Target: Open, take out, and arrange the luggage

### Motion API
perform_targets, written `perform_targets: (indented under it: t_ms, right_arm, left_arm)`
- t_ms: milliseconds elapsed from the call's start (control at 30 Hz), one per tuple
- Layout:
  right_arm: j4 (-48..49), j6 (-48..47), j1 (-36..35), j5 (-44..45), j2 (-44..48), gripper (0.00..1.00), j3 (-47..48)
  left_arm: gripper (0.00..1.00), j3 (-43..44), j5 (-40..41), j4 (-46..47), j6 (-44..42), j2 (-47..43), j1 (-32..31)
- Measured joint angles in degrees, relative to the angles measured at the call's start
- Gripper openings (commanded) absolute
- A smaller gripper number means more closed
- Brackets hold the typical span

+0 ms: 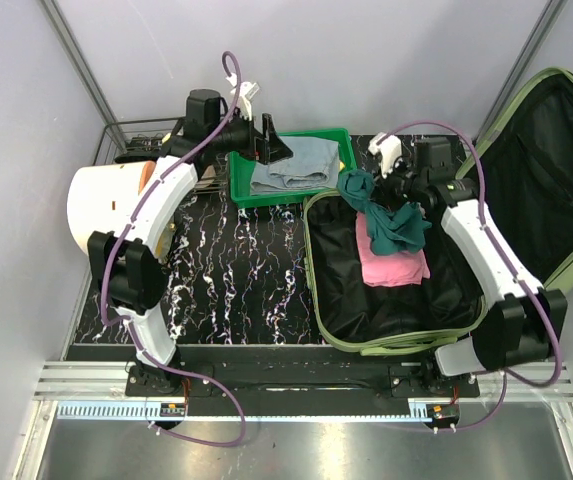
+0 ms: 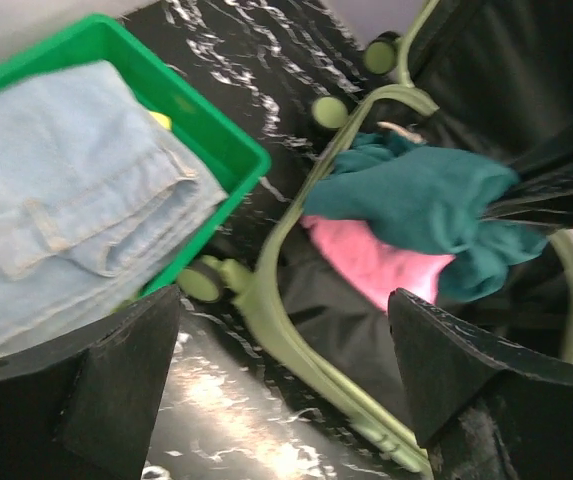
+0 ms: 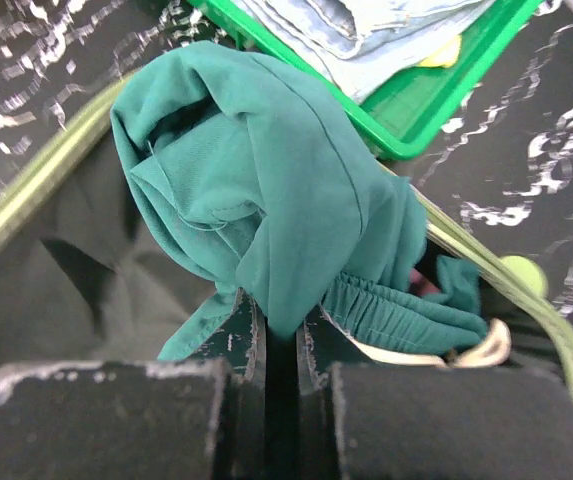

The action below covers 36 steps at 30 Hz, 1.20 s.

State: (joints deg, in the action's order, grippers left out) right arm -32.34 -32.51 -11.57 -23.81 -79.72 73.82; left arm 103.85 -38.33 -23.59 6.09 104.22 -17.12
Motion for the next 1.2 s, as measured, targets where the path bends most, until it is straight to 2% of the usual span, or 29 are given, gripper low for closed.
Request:
perform_targets:
  t_ms: [100, 167, 300, 467, 733, 833, 867, 967, 1000, 1067, 1200]
  right_arm:
    - [1.88, 9.68, 0.00, -2.05, -4.79, 0.00, 2.54]
    - [4.68, 16.87, 0.00, -3.04, -7.45, 0.00, 2.80]
    - [9.27, 28.65, -0.33, -4.00, -12.39, 0.00, 4.22]
    - [12.83, 36.63, -1.95, -5.95, -16.63, 0.01, 5.62]
    - [19.76, 46.29, -5.07, -8.83, -17.14, 0.04, 4.02]
    - [21.81, 48.63, -6.16, -8.79, -18.16, 0.15, 4.02]
    - [22.21, 49.11, -6.45, -8.79, -18.47, 0.31, 4.00]
    - [23.85, 50.47, -7.19, -9.18, -18.93, 0.55, 3.34]
    - [24.28, 50.75, -7.28, -9.77, -18.93, 0.68, 3.13]
    - [25.55, 50.77, -7.52, -11.32, -18.93, 0.76, 2.62]
    - [27.89, 50.29, -7.80, -14.14, -18.36, 0.77, 0.31]
  left_arm:
    - [0.92, -4.33, -4.26, 5.95, 10.62, 0.00, 0.22]
    - [0.93, -11.21, -6.56, 12.28, 18.45, -0.26, 0.31]
    - [0.93, -20.98, -7.80, 16.00, 27.61, -0.11, 0.31]
    - [0.93, -23.04, -7.89, 18.88, 31.41, -0.17, 0.28]
    - [0.93, -29.77, -7.80, 30.40, 35.23, -2.64, -0.79]
    - [0.94, -32.00, -8.09, 36.09, 37.97, -2.62, -1.99]
    - [0.95, -32.59, -8.20, 38.01, 39.04, -2.47, -2.56]
    - [0.95, -33.24, -9.05, 44.61, 42.36, -1.20, -3.93]
    - [0.96, -33.24, -9.27, 46.47, 43.39, -0.72, -4.20]
    - [0.96, -33.27, -9.70, 49.55, 45.33, 0.31, -4.94]
    - [0.95, -35.32, -9.90, 53.44, 48.35, 0.74, -5.29]
